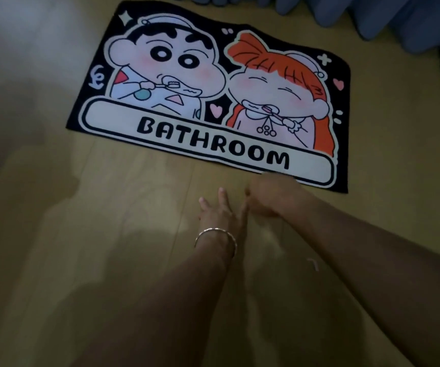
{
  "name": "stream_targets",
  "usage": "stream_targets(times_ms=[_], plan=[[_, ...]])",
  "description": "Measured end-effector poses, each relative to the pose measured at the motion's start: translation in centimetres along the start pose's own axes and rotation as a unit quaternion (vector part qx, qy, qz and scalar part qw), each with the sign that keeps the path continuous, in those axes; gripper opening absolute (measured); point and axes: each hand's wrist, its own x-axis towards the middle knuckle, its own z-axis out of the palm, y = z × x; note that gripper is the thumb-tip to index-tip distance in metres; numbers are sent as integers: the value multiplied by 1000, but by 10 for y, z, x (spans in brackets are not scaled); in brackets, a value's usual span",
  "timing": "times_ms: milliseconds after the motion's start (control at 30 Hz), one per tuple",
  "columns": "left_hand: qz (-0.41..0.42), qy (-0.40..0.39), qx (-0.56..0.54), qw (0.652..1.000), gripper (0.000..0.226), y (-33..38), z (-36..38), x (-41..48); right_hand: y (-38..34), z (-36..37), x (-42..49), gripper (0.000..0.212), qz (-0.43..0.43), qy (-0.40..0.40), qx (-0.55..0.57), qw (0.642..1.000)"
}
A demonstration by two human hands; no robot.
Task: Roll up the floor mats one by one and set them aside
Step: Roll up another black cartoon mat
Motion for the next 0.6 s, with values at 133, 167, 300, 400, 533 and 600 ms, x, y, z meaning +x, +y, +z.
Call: stream_targets(times_ms=[133,167,300,400,533,600], plan=[[35,44,94,994,119,-46,26,-2,-1,-19,32,24,-46,127,15,991],[16,42,80,996,119,-50,33,-2,-2,-18,40,26,-60,148,11,987],[-33,6,12,999,108,-44,33,-6,-17,-23,65,57,-81,189,16,978],[-27,-6,-10,1000,84,-42,18,-5,-27,-30,71,53,-69,194,41,978],[24,0,61,998,73,-55,12,-4,-29,-33,64,19,-67,239,37,968],[32,41,54,997,80,-58,20,-8,-29,-33,55,15,-66,256,21,964]])
